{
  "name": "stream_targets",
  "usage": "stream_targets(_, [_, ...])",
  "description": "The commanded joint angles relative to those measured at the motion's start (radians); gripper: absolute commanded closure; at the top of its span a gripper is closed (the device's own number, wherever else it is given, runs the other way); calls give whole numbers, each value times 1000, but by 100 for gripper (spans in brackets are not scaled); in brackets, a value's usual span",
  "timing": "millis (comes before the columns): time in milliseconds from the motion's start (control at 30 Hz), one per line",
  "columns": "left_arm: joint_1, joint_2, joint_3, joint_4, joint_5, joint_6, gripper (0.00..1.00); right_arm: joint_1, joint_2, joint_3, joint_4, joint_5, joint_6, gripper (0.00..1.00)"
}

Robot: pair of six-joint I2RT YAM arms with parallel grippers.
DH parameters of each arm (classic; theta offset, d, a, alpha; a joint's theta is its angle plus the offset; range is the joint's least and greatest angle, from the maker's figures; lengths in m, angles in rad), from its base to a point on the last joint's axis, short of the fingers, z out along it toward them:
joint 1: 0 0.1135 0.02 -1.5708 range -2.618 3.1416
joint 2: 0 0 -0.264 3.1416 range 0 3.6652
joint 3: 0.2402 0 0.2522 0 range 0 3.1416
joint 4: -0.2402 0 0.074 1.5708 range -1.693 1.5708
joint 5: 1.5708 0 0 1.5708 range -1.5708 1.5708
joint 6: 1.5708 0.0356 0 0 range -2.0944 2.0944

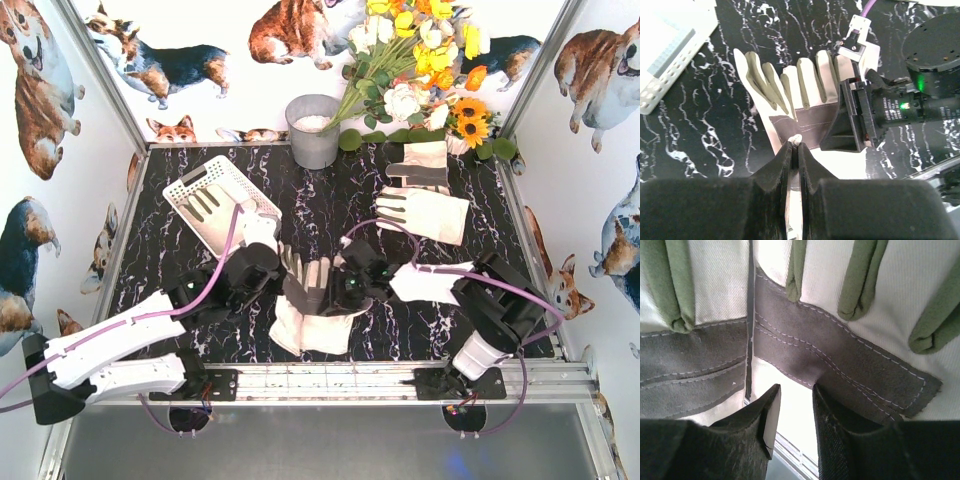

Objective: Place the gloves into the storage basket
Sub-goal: Turn over the glove at the center of the board.

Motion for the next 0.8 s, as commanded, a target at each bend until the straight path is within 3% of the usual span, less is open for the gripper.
stream_targets(0, [16, -37, -24, -14, -30, 94, 100, 31, 26, 35, -22, 51, -24, 64])
stream_targets(133, [16, -14, -27, 20, -17, 158, 100, 31, -48, 67, -101, 77, -60, 52])
stream_targets(267, [16, 44, 7, -14, -96, 183, 100, 29, -145, 102, -240, 141, -115, 45])
stream_targets(600, [20, 97, 51, 2, -121, 157, 100, -29, -410, 45, -469, 291, -136, 43])
stream_targets(767, [18, 123, 38, 35, -89, 148, 100, -105, -519, -39, -476, 336, -140, 45])
